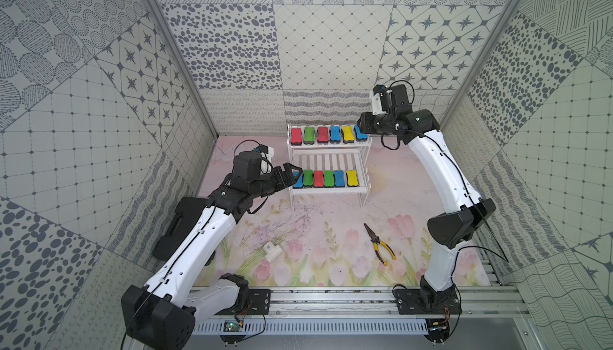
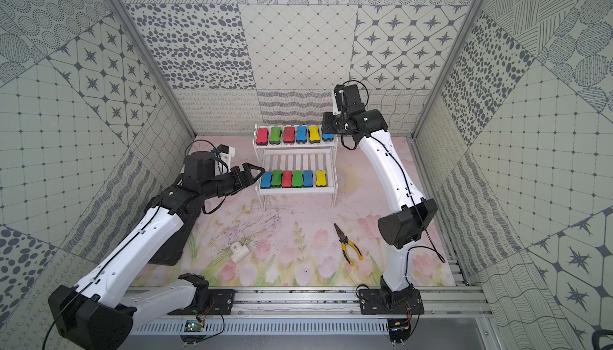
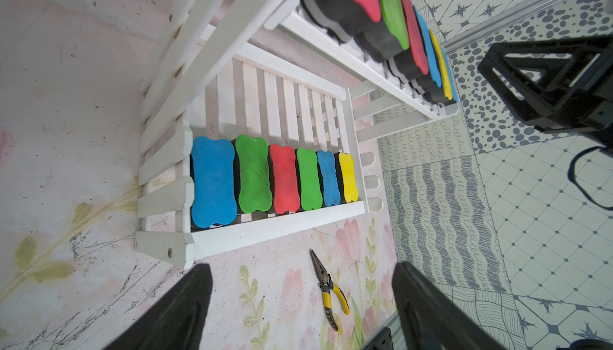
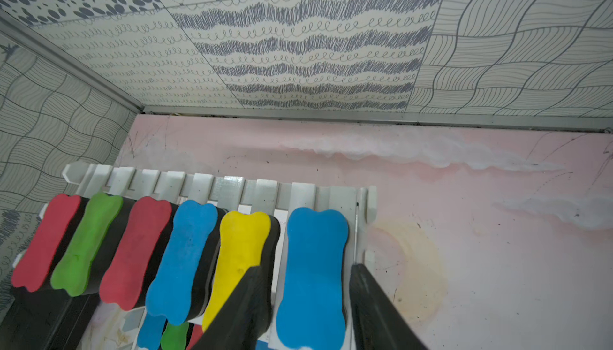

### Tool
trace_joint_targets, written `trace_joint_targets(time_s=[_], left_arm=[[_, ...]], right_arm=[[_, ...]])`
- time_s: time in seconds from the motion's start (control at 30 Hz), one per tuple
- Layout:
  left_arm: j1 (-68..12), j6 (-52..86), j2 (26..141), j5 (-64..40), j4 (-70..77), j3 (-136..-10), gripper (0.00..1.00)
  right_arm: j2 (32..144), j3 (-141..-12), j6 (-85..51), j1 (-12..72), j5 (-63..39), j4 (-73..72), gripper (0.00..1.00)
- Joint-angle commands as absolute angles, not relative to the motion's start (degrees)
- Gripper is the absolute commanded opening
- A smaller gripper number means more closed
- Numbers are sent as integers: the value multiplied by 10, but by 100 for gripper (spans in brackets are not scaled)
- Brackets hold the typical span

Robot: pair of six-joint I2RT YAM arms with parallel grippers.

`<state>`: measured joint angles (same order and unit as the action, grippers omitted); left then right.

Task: Remove the whiteboard erasers from the shelf
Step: Pick up the whiteboard eraser from the shelf.

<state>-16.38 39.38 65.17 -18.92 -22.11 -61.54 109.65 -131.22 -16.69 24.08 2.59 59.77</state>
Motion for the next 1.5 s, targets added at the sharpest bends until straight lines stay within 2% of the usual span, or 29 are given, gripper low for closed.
trace_joint_targets(time_s=[0.0, 0.27, 0.93, 1.27, 1.47], left_arm=[[-165, 373, 655, -207, -226, -622, 90], [-165, 370, 654, -206, -227, -621, 90], [-164, 371, 658, -205, -226, -615, 90], [-165, 370, 655, -204, -226, -610, 90], [-165, 371, 654, -201, -226, -609, 90]], right_arm=[[1100, -1342, -152, 250, 42, 629, 48], [1109, -1339, -152, 254, 53, 629, 54], [1128, -1328, -154, 261, 61, 625, 55], [1130, -1301, -154, 264, 75, 624, 54], [1130, -1292, -155, 267, 79, 619, 48]])
